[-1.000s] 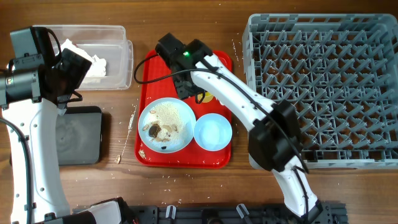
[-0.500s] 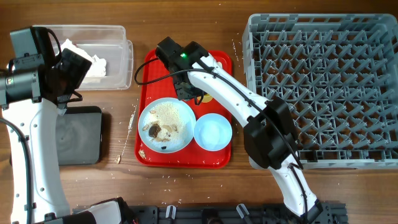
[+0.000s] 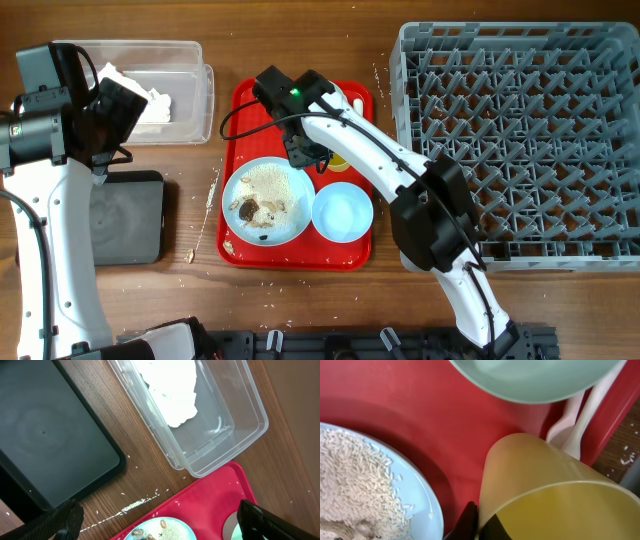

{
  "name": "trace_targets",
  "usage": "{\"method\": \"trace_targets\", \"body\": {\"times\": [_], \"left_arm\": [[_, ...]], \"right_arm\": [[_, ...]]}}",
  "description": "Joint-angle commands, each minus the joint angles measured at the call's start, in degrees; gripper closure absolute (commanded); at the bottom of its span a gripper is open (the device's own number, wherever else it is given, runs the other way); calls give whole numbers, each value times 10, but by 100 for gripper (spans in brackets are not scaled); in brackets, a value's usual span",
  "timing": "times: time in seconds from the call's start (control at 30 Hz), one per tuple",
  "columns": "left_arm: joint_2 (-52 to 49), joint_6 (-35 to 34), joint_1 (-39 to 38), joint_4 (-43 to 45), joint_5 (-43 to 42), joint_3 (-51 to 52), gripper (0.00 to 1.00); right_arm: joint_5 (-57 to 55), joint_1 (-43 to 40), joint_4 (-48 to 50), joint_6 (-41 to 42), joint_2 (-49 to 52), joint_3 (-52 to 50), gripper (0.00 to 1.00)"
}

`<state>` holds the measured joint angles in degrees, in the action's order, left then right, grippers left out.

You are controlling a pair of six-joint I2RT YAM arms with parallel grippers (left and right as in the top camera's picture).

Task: Sort waste into correct bins and load items into the dishwasher rack
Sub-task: 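Lower the right gripper and grasp the yellow cup, then carry the yellow cup right and set it in the dish rack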

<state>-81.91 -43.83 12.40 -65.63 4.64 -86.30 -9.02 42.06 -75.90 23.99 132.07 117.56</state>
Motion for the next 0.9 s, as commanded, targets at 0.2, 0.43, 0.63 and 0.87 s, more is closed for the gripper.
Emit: {"method": "trace_targets", "body": {"times": [0.2,0.43,0.63,0.87], "left_arm": [[-4,1,2,0,8,1,0],[-4,1,3,0,8,1,0],[-4,1,2,0,8,1,0],[-4,1,2,0,8,1,0]], "right_arm": [[14,-30,-11,-26,-166,47,96],[14,-195,21,-75,-279,47,95],[174,-386,-7,-165,-257,46,96],[570,-537,-102,-365,-192,44,96]]}}
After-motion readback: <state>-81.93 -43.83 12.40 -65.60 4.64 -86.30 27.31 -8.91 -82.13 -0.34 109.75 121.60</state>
